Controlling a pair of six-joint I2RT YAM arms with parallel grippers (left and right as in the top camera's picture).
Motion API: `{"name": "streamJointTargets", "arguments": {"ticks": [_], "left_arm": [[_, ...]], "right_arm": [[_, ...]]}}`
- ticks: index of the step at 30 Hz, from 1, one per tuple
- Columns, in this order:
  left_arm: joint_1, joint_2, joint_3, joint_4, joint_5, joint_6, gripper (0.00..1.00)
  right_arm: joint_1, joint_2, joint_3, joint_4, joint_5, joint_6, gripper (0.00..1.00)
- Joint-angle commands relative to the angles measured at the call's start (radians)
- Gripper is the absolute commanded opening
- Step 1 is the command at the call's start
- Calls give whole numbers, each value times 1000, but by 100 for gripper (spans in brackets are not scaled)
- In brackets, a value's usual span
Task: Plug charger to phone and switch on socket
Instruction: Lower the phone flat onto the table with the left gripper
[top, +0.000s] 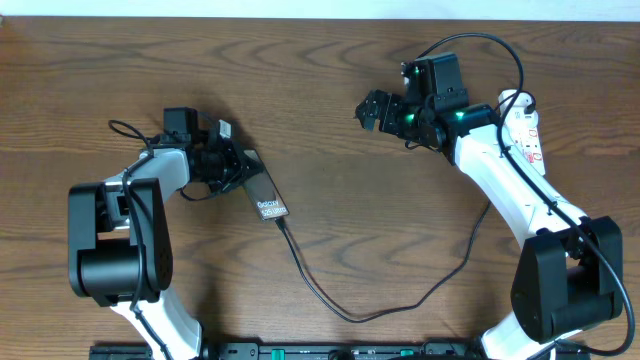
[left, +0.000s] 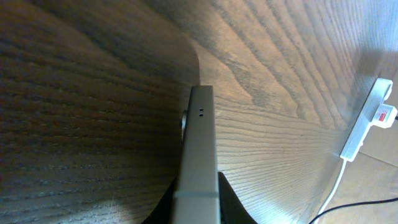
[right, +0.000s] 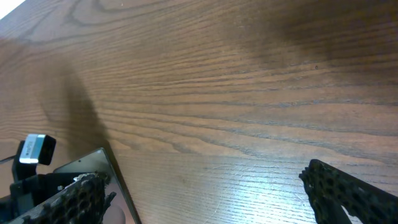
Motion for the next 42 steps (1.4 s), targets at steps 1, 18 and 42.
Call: {"name": "streamJointTargets", "arguments": {"ticks": [1,18,42], "left_arm": [[-2,33,9,0,-18,18,7],[0,75,9,-19,-18,18,23],[0,75,10,-214,-297,18,60]], "right_arm": [[23,-14,5,-2,12,-13,99],[23,-14,5,-3,16,-13,99],[23,-14,5,-5,15,-13,99]]}}
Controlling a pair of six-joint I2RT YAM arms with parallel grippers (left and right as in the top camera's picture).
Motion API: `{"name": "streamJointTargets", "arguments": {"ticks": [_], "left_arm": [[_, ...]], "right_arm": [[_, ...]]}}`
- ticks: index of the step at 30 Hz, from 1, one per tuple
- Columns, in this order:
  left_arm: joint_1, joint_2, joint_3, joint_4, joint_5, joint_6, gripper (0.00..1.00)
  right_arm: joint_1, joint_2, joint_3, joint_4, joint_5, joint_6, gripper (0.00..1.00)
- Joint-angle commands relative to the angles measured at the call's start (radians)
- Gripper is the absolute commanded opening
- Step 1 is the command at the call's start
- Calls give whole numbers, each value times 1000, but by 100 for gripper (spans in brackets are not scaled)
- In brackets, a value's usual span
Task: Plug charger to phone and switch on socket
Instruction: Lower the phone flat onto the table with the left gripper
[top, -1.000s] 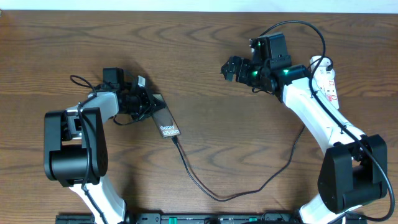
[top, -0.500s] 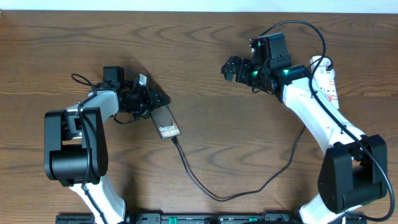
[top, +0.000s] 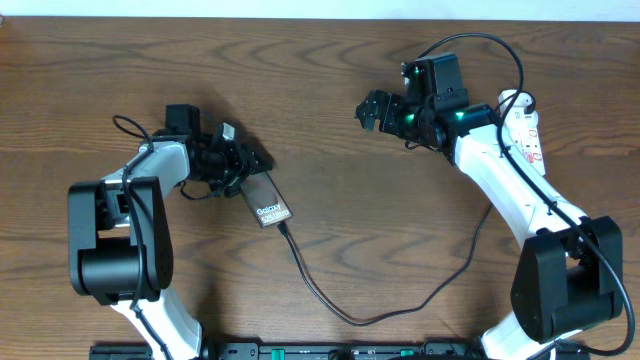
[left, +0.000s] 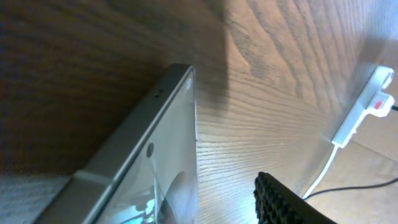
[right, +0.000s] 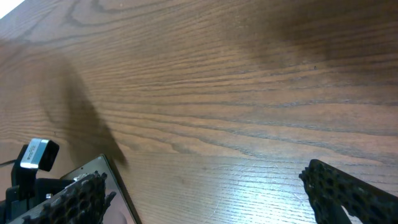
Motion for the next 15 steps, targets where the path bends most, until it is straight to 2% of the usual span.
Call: {"name": "streamJointTargets", "arguments": {"ticks": [1,15], "left_arm": [[4,67,-49,-49,-323,10,60],[4,67,-49,-142,-394,14,62]], "right_arm": [[23,-13,5,-4,11,-13,99],[23,-13,5,-5,11,-13,99]]}}
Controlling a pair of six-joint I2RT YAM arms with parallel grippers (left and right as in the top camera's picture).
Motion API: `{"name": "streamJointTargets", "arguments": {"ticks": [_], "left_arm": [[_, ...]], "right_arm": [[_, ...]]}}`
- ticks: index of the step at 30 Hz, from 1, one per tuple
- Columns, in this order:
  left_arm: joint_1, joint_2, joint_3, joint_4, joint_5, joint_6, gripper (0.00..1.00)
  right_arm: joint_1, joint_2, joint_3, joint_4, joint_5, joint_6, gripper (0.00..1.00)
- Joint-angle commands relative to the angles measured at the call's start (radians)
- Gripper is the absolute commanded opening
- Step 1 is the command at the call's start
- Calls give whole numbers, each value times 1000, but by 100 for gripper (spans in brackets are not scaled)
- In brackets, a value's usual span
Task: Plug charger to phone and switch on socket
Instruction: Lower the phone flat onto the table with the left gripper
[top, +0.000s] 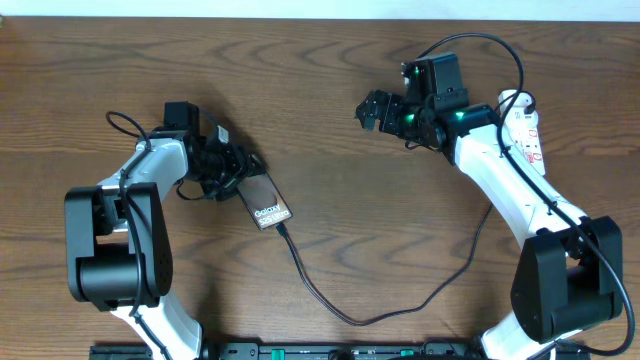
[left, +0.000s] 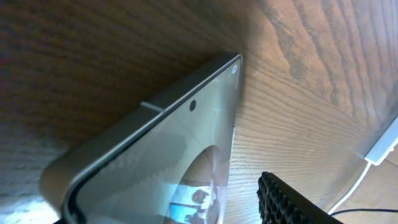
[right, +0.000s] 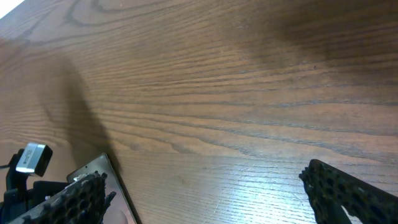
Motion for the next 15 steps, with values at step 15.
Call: {"name": "streamJointTargets", "arguments": {"ticks": [15], "left_arm": [[6,91,-71,-121,-344,14,72]], "right_arm": [[23,-13,5,-5,11,-13,99]]}}
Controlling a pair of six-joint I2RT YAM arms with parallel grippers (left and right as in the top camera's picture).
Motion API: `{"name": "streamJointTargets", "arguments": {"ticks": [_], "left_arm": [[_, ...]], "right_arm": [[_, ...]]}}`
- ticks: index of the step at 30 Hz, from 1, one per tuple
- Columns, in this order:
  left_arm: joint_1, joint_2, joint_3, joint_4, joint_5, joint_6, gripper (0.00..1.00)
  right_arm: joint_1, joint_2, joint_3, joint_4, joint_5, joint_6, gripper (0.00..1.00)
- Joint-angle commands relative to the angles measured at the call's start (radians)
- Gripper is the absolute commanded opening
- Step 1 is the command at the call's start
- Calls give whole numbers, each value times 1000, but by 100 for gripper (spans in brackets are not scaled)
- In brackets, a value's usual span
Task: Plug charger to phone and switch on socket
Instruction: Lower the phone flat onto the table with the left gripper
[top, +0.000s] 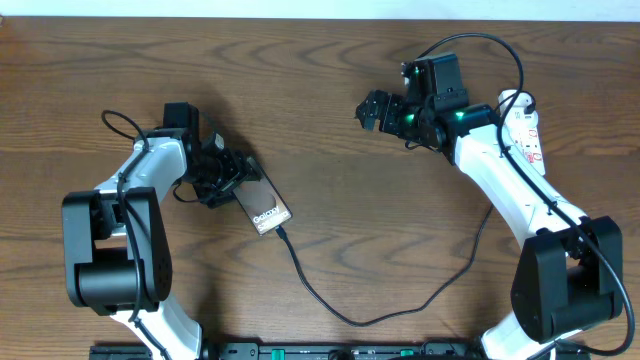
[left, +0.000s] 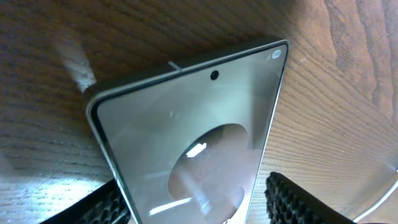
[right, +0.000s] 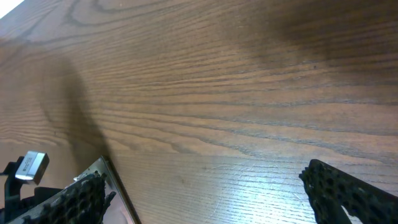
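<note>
The phone (top: 262, 206) lies flat on the table, screen up with "Galaxy" showing. In the left wrist view its glass (left: 193, 130) fills the frame. The black charger cable (top: 340, 315) is plugged into the phone's lower end and loops right toward the white socket strip (top: 522, 125). My left gripper (top: 228, 178) is open at the phone's upper end. Its fingers (left: 298, 199) stand either side of the phone, with a gap on the right. My right gripper (top: 376, 110) hangs open over bare table, far from the phone (right: 115, 199).
The wooden table (top: 330, 70) carries only these things. The socket strip lies along the right edge, partly under my right arm (top: 500, 175). The cable's loop crosses the front middle of the table.
The phone has gone from leaning on one long edge to lying flat, screen up. My left gripper sits slightly further left. The right arm has not moved.
At first my left gripper was shut on the phone, which stood on its long edge with the cable plugged in. Then the fingers were open and the phone leaned over, lower at each moment. Now it lies flat.
</note>
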Motion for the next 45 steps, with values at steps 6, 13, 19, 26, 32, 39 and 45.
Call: {"name": "streamJointTargets", "arguments": {"ticks": [6,13,19,26,32,39,45], "left_arm": [[7,108,-80,-31,-246,14,92],[7,107,-79,-38,-246,14,93],[7,71,-60,-79,-245,39,93],[7,-96,-13,-161,-245,71,94],[6,-350,-12,-163,-241,86,94],[6,-610,-12,-138,-127,190,94],[6,-698,-12,-126,-128,190,94]], "right_arm": [[23,-13,5,-7,11,-13,99],[23,-13,5,-7,11,-13,99],[23,-13,5,-7,16,-13,99],[23,-13,5,-7,23,-13,99],[23,-13,5,-7,23,-6,99],[23,-13,5,-11,22,14,99],[3,-22,11,-43,-1,13,99]]}}
